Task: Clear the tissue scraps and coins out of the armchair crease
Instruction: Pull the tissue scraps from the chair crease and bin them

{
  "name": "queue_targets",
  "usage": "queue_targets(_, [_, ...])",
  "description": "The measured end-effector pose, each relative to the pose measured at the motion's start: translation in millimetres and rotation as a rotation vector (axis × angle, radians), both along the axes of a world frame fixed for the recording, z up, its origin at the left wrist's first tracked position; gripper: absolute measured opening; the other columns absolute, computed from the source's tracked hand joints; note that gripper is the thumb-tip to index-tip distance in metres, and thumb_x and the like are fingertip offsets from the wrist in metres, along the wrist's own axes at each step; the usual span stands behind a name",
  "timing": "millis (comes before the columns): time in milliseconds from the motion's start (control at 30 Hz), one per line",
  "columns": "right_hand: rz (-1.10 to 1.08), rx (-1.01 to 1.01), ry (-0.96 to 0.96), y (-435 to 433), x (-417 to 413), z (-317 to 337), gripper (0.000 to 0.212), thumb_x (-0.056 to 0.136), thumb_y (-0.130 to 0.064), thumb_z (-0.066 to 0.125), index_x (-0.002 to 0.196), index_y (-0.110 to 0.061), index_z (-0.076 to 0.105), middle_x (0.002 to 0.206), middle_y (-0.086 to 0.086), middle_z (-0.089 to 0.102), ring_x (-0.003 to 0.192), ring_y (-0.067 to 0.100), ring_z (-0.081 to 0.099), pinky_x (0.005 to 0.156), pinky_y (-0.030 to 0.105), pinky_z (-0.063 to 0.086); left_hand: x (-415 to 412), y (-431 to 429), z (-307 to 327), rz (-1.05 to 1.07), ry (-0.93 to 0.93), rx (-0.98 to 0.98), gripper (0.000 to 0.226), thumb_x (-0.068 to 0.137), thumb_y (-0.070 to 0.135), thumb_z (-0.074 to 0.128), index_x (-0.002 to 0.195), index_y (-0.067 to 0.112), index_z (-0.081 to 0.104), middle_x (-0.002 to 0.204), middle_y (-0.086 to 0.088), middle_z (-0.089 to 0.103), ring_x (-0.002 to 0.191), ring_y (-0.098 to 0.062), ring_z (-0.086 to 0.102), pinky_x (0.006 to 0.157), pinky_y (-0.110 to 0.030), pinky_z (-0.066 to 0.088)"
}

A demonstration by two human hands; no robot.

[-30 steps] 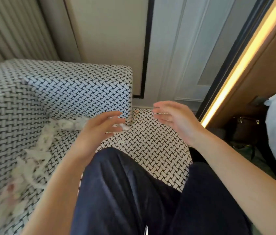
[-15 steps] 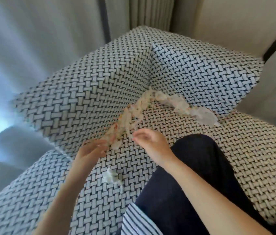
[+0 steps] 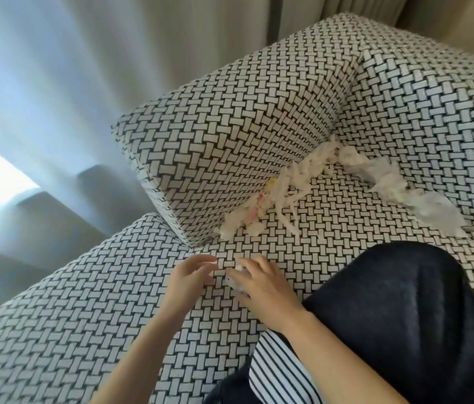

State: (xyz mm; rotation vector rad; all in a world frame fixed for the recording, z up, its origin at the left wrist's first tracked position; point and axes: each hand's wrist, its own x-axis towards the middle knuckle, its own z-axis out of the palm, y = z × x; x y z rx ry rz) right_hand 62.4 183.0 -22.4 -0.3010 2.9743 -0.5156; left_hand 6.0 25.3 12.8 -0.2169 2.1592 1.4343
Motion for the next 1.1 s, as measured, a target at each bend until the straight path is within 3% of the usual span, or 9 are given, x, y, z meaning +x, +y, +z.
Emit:
queue_targets(67, [0.03,0.011,0.07,-1,-2,-3,0.033,0.087,-0.018,0.063,0.12,-0.021,0.062,0.116,0.0,0.062,0.109,0.023,0.053,0.092,0.041,0.048,-2,0,0,0.028,0.004,0.0,0.015,0.091,0.018,0.056,0.102,0.02,0.067,0.102,0.002,0.068,0.088,-0.015,0.065,0.072,-0.024,0.047])
queue_targets(167, [0.0,-0.111,0.113,0,-4,-2,0.026,0.079,-0.008,0.072,0.103,-0.017,0.07,0.095,-0.001,0.066,0.089,0.019,0.062,0.075,0.035,0.055,-4,4,-3,0.087,0.012,0.017,0.024,0.093,0.013,0.052,0.113,0.018,0.064,0.111,0.002,0.065,0.093,-0.014,0.063,0.077,-0.025,0.047])
queue_targets(300, [-0.196,-0.327,0.085,13,-6,7,0.025,0.094,-0.015,0.055,0.116,-0.018,0.065,0.113,-0.005,0.061,0.099,0.011,0.059,0.084,0.025,0.05,-7,19,-7,0.174,-0.057,0.114,0.038,0.092,0.009,0.052,0.13,0.013,0.051,0.12,-0.004,0.058,0.101,-0.019,0.06,0.092,-0.034,0.047])
queue_targets(400, [-0.311,-0.417,0.101,27,-8,13,0.022,0.093,-0.017,0.058,0.113,-0.018,0.067,0.111,-0.005,0.063,0.093,0.01,0.06,0.081,0.024,0.05,-12,34,-7,0.214,-0.085,0.156,0.043,0.087,0.011,0.055,0.13,0.013,0.048,0.123,-0.009,0.056,0.104,-0.021,0.059,0.1,-0.04,0.045])
queue_targets(533, [-0.413,-0.459,0.135,42,-14,18,0.023,0.089,-0.013,0.061,0.112,-0.016,0.068,0.109,-0.003,0.065,0.095,0.01,0.06,0.083,0.021,0.049,-21,53,-7,0.258,-0.134,0.165,0.047,0.088,0.014,0.056,0.133,0.017,0.043,0.111,-0.007,0.058,0.104,-0.024,0.057,0.093,-0.038,0.048])
queue_targets(667, [-0.405,-0.46,0.116,53,-19,22,0.022,0.089,-0.013,0.062,0.109,-0.016,0.069,0.108,-0.003,0.065,0.095,0.011,0.06,0.081,0.019,0.047,-29,70,-16,0.253,-0.115,0.066,0.051,0.087,0.014,0.055,0.136,0.015,0.042,0.127,-0.009,0.053,0.113,-0.027,0.052,0.098,-0.043,0.045])
queue_targets(767, [-0.426,-0.466,0.125,63,-23,25,0.022,0.088,-0.012,0.063,0.109,-0.015,0.069,0.107,-0.002,0.067,0.095,0.011,0.06,0.081,0.02,0.047,-35,80,-19,0.274,-0.089,0.004,0.041,0.086,0.01,0.052,0.127,0.01,0.046,0.115,-0.011,0.056,0.097,-0.023,0.053,0.082,-0.035,0.045])
queue_targets(900, [-0.486,-0.499,0.13,78,-28,29,0.024,0.088,-0.01,0.062,0.11,-0.014,0.069,0.111,-0.002,0.066,0.099,0.009,0.059,0.086,0.02,0.046,-40,93,-25,0.301,-0.053,-0.072,0.047,0.082,0.012,0.054,0.128,0.007,0.044,0.125,-0.013,0.051,0.113,-0.031,0.051,0.098,-0.048,0.045])
queue_targets(1100, [-0.524,-0.547,0.129,84,-30,30,0.022,0.087,-0.008,0.063,0.107,-0.015,0.07,0.108,-0.002,0.068,0.098,0.009,0.06,0.086,0.023,0.049,-39,102,-33,0.378,-0.045,-0.037,0.053,0.072,0.016,0.056,0.125,0.012,0.048,0.125,-0.011,0.052,0.113,-0.03,0.052,0.097,-0.05,0.045])
